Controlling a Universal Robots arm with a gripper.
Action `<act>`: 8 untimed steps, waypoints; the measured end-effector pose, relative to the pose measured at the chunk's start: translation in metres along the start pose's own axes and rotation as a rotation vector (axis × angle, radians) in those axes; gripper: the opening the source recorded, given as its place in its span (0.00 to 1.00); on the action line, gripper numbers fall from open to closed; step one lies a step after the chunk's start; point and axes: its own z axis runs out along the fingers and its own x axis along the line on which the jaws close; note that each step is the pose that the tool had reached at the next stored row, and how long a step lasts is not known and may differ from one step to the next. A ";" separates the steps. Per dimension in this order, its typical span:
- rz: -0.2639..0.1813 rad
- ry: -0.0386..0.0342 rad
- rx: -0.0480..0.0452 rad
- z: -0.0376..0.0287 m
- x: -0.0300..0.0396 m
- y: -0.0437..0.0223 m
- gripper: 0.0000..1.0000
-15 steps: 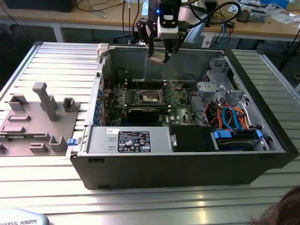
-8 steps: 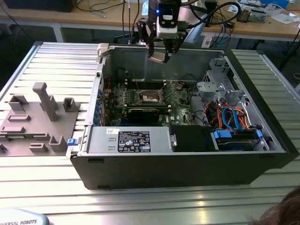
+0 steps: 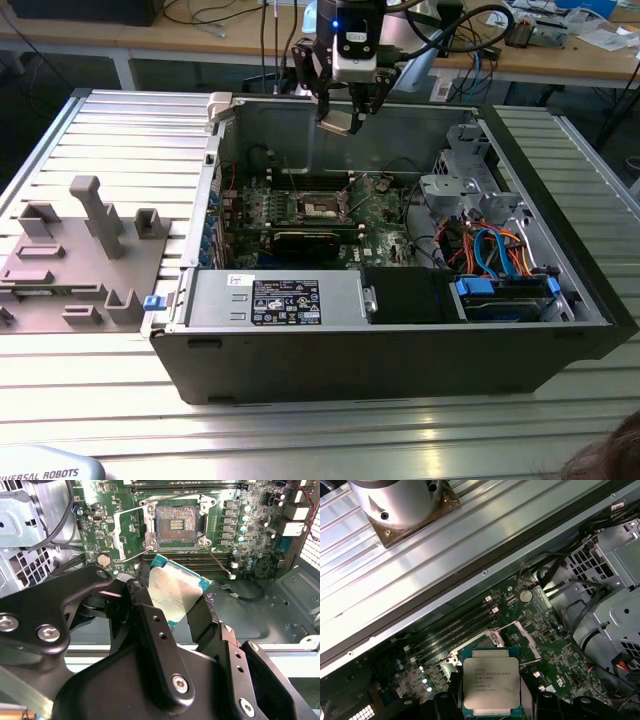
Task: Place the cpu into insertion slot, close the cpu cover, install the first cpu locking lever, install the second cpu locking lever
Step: 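Place the cpu into insertion slot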
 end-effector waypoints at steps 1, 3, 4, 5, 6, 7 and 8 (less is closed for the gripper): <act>0.002 -0.0002 0.0000 0.0000 0.0000 0.0000 0.54; 0.006 -0.0005 -0.0001 0.0000 0.0000 0.0000 0.54; 0.008 -0.0007 -0.0001 0.0000 0.0000 0.0000 0.54; 0.010 -0.0009 -0.0002 0.0000 0.0000 0.0000 0.54; 0.012 -0.0011 -0.0002 0.0000 0.0000 0.0000 0.54; 0.014 -0.0012 -0.0003 0.0000 0.0000 0.0000 0.54; 0.016 -0.0014 -0.0003 0.0000 0.0000 0.0000 0.54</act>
